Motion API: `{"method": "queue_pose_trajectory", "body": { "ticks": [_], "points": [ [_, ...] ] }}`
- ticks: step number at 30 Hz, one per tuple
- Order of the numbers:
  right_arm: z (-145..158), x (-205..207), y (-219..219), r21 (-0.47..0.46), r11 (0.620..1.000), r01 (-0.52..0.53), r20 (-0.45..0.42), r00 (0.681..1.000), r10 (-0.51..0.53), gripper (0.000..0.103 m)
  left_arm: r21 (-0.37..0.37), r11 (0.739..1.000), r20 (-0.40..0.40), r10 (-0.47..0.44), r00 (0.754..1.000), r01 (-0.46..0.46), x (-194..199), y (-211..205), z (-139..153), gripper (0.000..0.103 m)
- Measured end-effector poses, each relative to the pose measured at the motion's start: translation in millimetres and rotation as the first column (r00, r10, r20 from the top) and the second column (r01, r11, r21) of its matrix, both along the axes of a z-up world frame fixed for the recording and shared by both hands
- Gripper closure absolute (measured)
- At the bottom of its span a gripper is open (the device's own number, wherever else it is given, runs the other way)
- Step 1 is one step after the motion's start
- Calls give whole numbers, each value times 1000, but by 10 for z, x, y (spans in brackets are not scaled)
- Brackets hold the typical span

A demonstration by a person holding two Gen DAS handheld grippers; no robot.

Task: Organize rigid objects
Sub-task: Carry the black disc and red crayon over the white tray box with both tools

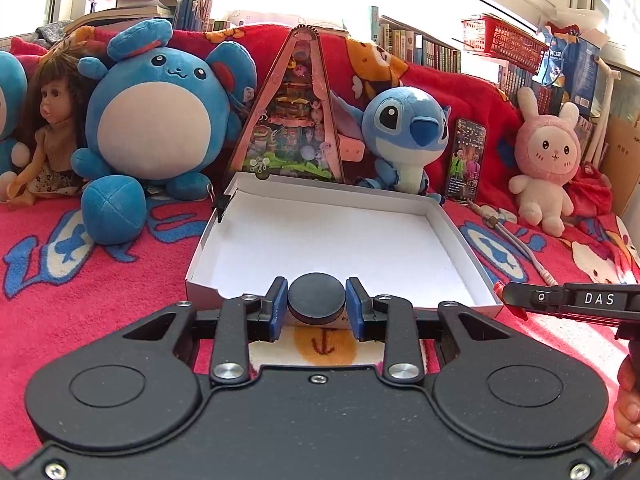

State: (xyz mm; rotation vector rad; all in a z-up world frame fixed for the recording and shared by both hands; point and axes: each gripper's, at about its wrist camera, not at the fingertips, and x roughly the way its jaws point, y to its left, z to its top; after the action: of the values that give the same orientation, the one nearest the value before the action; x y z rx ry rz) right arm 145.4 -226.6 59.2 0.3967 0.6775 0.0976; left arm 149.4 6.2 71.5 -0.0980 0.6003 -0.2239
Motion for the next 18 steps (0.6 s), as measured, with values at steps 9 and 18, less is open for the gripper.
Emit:
{"method": "queue_pose_trajectory", "body": {
  "ticks": [9, 18],
  "points": [
    [-95, 773, -180, 63, 997, 39, -83, 996, -34, 90, -1, 999, -4, -50, 999, 50, 899, -206, 32, 73],
    [-149, 1403, -40, 32, 999, 10, -106, 994, -6, 90, -30, 999, -105, -28, 994, 25, 1609, -344, -243, 73]
  ]
}}
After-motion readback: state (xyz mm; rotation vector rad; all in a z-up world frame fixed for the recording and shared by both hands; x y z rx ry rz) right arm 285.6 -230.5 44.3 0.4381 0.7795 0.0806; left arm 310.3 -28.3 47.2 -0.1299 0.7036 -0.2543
